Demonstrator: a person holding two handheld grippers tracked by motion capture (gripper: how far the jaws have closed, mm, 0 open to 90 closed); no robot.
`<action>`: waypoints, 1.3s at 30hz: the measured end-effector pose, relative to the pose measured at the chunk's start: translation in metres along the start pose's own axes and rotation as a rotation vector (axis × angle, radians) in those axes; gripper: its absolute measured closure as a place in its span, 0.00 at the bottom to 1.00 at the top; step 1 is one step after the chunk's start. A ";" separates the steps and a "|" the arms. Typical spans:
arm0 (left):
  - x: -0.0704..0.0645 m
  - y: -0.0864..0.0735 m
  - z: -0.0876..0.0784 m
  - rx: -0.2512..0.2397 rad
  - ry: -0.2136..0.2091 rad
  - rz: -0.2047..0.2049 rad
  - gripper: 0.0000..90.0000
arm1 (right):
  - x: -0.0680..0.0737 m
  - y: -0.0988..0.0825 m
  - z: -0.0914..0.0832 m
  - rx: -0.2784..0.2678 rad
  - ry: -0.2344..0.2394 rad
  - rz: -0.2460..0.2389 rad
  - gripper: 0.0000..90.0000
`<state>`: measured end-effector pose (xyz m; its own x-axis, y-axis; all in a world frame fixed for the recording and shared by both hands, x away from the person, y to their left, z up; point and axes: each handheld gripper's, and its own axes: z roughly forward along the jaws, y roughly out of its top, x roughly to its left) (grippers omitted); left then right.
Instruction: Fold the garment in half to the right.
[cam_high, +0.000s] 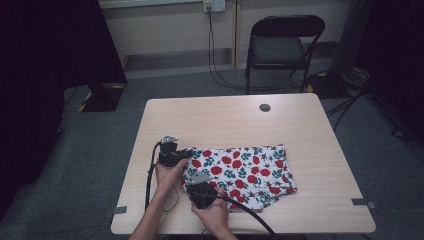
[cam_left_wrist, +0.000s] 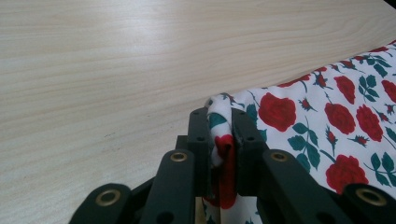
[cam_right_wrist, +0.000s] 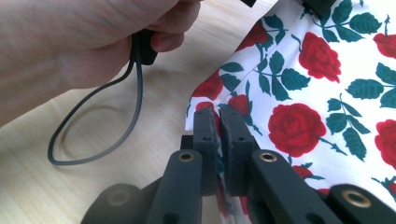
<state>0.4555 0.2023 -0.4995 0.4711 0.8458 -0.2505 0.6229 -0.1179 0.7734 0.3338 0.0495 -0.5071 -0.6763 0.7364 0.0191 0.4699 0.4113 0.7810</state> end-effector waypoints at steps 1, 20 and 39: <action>-0.001 -0.001 0.000 0.001 0.003 0.000 0.90 | 0.000 0.001 0.000 -0.001 0.001 -0.003 0.96; -0.016 0.021 -0.014 -0.002 0.060 0.041 0.91 | -0.001 0.020 -0.012 -0.063 0.025 0.033 0.97; -0.017 0.039 -0.036 -0.026 0.089 0.047 0.91 | 0.005 0.040 -0.022 -0.113 0.028 0.028 0.97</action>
<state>0.4495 0.2021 -0.4440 0.4414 0.8826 -0.1619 0.5843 -0.1458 0.7983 0.3370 0.0573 -0.4620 -0.6801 0.7308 0.0578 0.4228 0.3266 0.8454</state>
